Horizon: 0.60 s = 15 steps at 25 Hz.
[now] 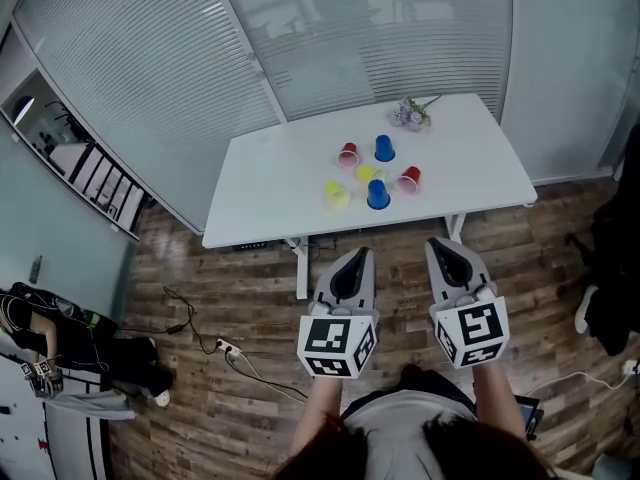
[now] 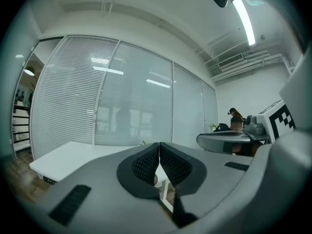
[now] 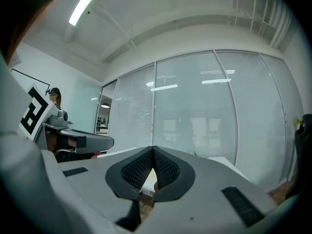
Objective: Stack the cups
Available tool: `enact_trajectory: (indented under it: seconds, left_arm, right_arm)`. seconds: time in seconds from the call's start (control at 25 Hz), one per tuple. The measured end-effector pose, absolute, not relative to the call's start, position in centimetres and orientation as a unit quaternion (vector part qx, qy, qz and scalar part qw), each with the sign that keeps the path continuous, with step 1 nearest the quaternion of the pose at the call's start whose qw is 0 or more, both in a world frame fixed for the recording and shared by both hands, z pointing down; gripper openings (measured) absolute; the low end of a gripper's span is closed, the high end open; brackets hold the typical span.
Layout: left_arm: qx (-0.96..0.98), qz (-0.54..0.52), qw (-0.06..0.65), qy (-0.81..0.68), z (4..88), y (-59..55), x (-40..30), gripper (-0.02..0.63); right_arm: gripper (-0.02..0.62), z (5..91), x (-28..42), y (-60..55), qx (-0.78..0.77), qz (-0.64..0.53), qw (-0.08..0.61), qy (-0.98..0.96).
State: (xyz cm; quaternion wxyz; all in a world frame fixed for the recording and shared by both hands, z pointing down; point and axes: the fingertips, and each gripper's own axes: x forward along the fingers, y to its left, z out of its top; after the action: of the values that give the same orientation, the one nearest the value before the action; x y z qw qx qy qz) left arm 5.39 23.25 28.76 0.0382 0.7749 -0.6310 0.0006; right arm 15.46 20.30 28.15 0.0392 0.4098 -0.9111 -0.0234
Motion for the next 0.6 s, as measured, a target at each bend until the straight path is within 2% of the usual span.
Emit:
enact_trajectory:
  seconds: [0.24,0.6]
  left_arm:
    - [0.764,0.006,0.054,-0.643,30.0,21.4,5.7,0.021]
    - [0.754,0.021,0.065,-0.654,31.1,18.6,5.1,0.020]
  right_arm:
    - [0.023,30.1,15.6,17.4,0.397,-0.011,0.072,-0.915]
    - [0.023,31.6,15.8,13.6,0.403,0.012,0.070,-0.912]
